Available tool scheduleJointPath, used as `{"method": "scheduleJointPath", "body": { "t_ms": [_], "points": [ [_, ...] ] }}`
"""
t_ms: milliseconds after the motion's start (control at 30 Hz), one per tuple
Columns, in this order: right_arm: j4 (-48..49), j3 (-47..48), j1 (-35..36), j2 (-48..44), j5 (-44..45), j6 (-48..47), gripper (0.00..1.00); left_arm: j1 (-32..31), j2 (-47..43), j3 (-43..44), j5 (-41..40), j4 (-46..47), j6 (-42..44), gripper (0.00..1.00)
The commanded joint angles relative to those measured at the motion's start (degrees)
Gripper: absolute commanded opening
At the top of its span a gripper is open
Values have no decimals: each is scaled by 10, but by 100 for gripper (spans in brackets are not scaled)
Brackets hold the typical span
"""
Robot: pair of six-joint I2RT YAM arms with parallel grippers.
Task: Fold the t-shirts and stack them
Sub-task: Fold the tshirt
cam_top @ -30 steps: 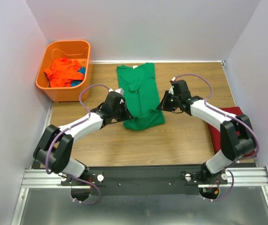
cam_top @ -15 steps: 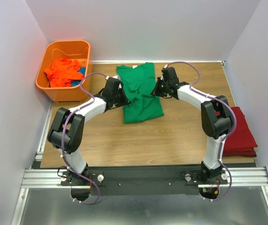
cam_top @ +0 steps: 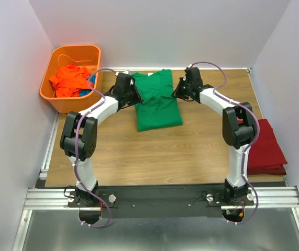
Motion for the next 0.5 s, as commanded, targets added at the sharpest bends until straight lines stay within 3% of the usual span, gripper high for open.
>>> {"method": "scheduleJointPath", "body": {
  "t_ms": [0, 467],
  "points": [
    [12, 30, -13, 19, -11, 3, 6, 13, 21, 21, -10, -20, 11, 0],
    [36, 80, -35, 77, -53, 7, 6, 41, 78, 68, -4, -15, 13, 0]
  ]
}}
